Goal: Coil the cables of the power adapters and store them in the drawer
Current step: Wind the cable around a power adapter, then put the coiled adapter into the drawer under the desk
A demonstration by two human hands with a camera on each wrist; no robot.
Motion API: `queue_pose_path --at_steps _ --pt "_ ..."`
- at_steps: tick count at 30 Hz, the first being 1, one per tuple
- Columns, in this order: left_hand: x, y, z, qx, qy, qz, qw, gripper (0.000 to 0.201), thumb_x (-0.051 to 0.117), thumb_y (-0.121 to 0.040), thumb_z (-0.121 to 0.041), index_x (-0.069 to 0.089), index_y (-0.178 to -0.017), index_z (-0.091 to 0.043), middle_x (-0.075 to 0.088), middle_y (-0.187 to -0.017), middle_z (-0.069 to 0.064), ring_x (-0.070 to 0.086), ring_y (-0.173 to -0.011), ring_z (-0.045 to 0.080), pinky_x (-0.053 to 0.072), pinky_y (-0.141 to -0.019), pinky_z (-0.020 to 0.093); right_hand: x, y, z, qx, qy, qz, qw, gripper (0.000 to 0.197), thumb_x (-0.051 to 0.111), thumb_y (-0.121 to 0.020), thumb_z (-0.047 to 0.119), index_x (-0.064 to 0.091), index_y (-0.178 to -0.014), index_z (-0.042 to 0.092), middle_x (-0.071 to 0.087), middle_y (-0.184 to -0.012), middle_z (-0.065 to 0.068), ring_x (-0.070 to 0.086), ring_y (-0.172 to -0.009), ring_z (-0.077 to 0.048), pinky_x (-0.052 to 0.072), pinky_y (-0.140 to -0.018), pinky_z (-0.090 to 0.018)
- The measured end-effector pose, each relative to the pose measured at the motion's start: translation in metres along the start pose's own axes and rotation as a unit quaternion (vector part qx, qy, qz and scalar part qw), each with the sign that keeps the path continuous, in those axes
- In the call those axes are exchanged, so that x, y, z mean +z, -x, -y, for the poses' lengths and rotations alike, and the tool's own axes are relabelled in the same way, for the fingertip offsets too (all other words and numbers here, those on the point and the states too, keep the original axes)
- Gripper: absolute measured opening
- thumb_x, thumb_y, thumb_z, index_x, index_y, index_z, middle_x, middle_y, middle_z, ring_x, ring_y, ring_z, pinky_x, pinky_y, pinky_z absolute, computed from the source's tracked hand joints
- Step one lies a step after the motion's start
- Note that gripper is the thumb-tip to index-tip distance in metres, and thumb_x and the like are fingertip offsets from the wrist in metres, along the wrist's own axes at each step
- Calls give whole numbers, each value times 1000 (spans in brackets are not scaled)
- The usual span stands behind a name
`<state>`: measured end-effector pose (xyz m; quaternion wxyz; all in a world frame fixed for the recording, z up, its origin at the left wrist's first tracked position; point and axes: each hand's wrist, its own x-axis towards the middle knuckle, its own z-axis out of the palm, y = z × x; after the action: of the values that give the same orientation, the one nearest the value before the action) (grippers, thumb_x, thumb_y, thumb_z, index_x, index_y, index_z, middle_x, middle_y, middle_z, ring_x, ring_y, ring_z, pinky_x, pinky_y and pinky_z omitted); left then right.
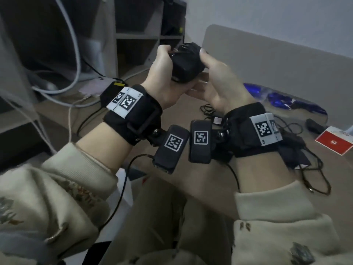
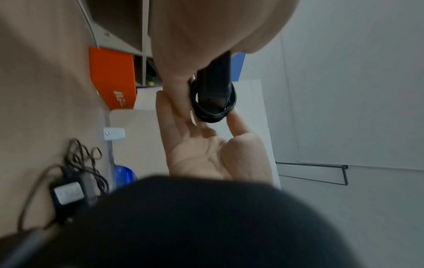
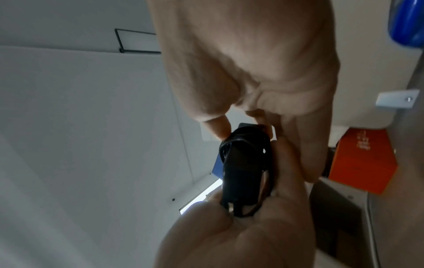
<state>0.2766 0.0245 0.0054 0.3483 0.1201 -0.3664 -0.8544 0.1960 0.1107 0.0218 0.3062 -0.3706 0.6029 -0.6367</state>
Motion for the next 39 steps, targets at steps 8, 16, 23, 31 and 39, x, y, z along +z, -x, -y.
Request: queue_pose_path --at_steps 8,16,23,31,39 --pt "-98 61 -52 83 -82 -104 988 35 33 -93 -35 58 -102 -12 64 -85 7 61 -67 21 45 -60 26 117 -3 -22 50 -45 152 986 32 45 -102 27 57 -124 7 67 -119 -14 68 -103 -31 55 -91 -45" --pt "-171 117 -93 174 -3 -221 960 34 35 -96 -29 62 -88 -10 69 -82 8 67 -72 22 50 -77 30 219 8 -41 68 -27 269 960 19 48 -101 20 60 -106 6 67 -97 -12 67 -103 -35 55 -92 -48" --pt "-231 150 -115 202 5 -320 926 31 38 -94 -29 59 -108 -12 67 -97 8 64 -87 23 52 -69 27 288 15 -60 101 -2 333 937 13 49 -101 19 58 -99 11 69 -105 -14 70 -100 -32 58 -85 -44" --pt "-279 167 -126 200 -18 -393 897 40 42 -96 -34 66 -118 -10 70 -102 6 66 -91 20 53 -63 24 347 0 -91 92 39 409 907 32 62 -95 22 57 -124 8 69 -115 -11 69 -102 -24 61 -74 -33" --pt "-316 182 -168 241 2 -448 861 26 49 -98 -32 61 -110 -11 70 -85 2 65 -75 13 51 -62 20 408 -30 -106 136 18 414 900 12 63 -95 20 61 -105 14 70 -107 -9 71 -94 -22 60 -66 -32"
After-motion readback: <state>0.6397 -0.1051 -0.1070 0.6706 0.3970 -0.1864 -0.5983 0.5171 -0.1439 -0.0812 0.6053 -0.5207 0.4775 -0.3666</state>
